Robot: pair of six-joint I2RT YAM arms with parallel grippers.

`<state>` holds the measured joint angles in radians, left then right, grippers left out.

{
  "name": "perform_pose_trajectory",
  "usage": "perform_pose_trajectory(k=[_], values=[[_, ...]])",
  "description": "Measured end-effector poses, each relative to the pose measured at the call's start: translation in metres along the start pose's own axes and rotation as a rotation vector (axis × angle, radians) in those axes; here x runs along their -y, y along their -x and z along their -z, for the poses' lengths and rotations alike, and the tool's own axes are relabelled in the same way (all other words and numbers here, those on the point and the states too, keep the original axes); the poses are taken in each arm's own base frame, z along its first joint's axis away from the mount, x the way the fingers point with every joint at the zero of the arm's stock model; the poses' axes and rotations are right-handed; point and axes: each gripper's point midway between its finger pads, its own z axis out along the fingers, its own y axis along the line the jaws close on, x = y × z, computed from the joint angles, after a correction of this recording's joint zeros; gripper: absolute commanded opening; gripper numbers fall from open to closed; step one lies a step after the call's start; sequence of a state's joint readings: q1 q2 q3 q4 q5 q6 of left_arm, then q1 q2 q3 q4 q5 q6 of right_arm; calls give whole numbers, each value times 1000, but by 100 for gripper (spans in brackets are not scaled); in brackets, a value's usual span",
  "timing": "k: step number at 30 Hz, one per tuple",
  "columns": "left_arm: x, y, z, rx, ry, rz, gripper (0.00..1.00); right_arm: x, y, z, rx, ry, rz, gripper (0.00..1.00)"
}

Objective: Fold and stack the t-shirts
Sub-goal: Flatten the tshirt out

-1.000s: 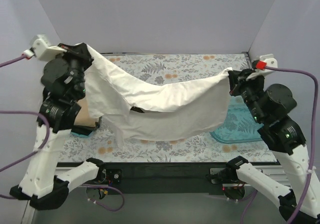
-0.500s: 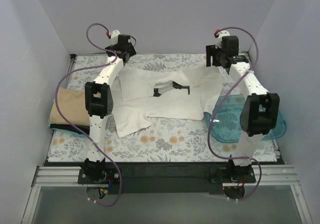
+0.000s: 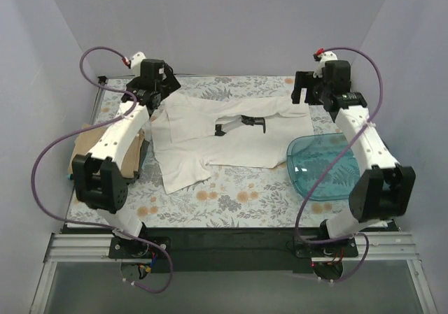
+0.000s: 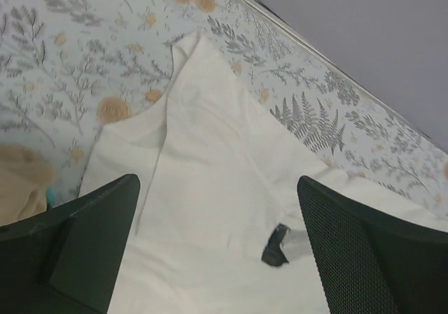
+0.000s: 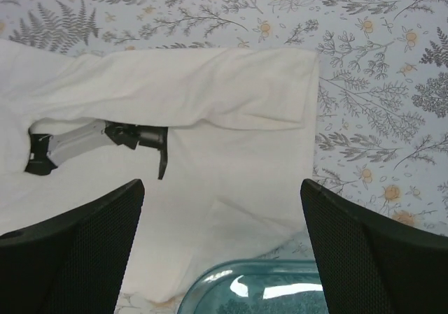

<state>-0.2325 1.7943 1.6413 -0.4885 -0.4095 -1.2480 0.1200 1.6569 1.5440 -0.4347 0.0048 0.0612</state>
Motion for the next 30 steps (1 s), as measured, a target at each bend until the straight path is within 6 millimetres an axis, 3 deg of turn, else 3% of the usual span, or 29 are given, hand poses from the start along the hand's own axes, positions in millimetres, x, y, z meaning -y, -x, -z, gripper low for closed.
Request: perform_pose_trajectory(k=[3,5,8,10,12,14,16,19,26,30], values=[[-14,-11,56,-16,-47,93,96,-13,-18,52,86,56,-48,98],[-26,-39,79,-67,-46,124,96,-21,-31,76,138,101,-73,98],[-42,-104,96,-194,-30,131,95,-32,-57,101,177,162,-118,98],[-62,-158,107,-313,8,110,96,-37,-69,110,191,189,-138,98],[-90,-201,118,-414,77,94,96,-40,-81,116,198,210,-152,98],[-123,-230,131,-478,155,94,96,-44,-88,122,203,232,-160,98],[-144,-244,144,-503,201,112,93,-48,-92,129,222,255,-159,98],[-158,-252,154,-507,221,147,84,-51,-94,138,248,279,-161,98],[-168,-273,150,-543,257,166,72,-55,-105,138,239,303,-165,98],[-169,-286,144,-575,279,162,57,-55,-106,142,252,302,-161,98]])
